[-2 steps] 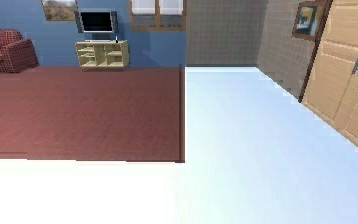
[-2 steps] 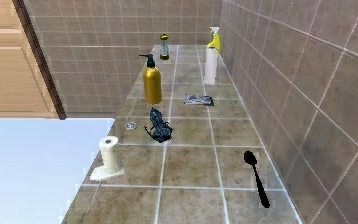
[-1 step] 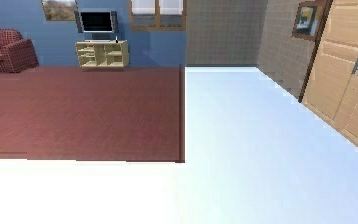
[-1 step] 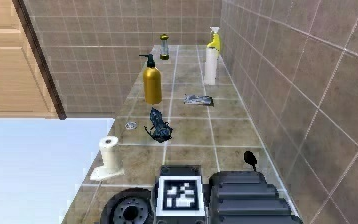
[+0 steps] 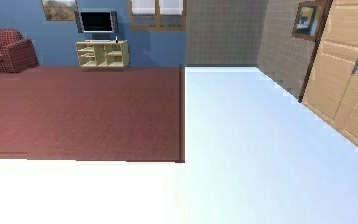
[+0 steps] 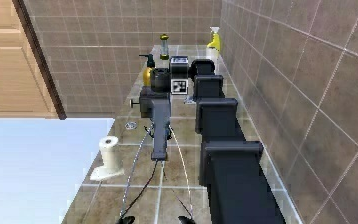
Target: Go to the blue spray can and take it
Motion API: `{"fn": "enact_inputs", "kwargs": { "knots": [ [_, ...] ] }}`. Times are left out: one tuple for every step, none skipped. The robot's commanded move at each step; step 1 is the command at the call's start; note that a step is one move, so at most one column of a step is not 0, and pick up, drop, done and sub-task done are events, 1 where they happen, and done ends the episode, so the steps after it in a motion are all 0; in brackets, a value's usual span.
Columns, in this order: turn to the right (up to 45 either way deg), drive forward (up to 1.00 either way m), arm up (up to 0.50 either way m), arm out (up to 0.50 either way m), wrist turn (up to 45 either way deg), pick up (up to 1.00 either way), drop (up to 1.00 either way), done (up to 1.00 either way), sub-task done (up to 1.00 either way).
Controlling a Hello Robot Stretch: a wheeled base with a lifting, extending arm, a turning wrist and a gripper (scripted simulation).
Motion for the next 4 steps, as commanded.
{"fn": "enact_inputs", "kwargs": {
  "knots": [
    [0.0, 0.00, 0.00, 0.00, 45.0, 0.00, 0.00, 0.00, 0.00],
    [0.0, 0.00, 0.00, 0.00, 45.0, 0.00, 0.00, 0.00, 0.00],
    [0.0, 0.00, 0.00, 0.00, 45.0, 0.00, 0.00, 0.00, 0.00],
    [0.0, 0.00, 0.00, 0.00, 33.0, 0.00, 0.00, 0.00, 0.00]
  ]
}}
